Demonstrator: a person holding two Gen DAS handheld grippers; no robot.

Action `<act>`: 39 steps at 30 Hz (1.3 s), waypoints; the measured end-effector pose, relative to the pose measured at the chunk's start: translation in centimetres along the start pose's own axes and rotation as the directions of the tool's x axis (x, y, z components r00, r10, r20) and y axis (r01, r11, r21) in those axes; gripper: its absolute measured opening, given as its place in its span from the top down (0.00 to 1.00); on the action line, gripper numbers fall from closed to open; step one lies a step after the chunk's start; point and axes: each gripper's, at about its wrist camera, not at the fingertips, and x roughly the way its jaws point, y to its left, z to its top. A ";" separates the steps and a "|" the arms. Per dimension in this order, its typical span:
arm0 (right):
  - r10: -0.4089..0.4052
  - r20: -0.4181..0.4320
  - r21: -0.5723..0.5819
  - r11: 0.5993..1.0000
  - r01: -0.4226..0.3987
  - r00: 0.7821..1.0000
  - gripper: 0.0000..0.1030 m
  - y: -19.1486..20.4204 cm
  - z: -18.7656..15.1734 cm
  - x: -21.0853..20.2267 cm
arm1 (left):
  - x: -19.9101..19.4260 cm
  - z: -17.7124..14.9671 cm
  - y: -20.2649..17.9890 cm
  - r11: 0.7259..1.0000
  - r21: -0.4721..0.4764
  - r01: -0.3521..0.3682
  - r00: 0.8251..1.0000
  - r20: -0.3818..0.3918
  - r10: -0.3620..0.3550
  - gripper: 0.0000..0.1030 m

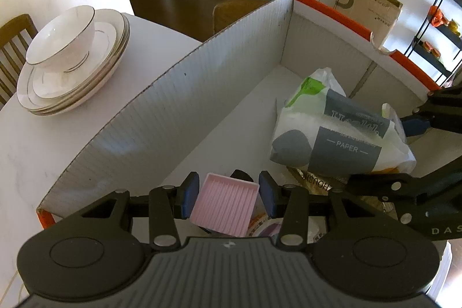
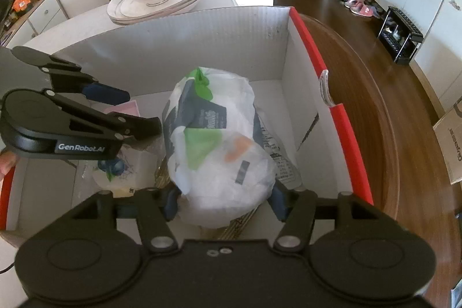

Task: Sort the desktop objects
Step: 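Lower both items into the box and open both grippers, then withdraw both grippers from the box back over the placemat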

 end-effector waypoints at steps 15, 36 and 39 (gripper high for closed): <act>0.018 0.068 -0.025 1.000 -0.016 0.998 0.21 0.0 -0.6 -2.4 | -2.3 -1.4 -0.1 0.999 -0.031 -0.010 0.998 0.063 0.012 0.46; 0.053 0.191 -0.048 0.998 -0.044 0.980 0.14 1.1 -1.9 -7.9 | -10.0 -4.1 -1.2 0.996 -0.074 0.048 0.973 0.230 -0.030 0.39; 0.058 0.201 -0.052 0.997 -0.049 0.978 0.14 2.1 -2.2 -8.5 | -11.2 -5.0 -1.3 0.995 -0.072 0.066 0.967 0.252 -0.045 0.39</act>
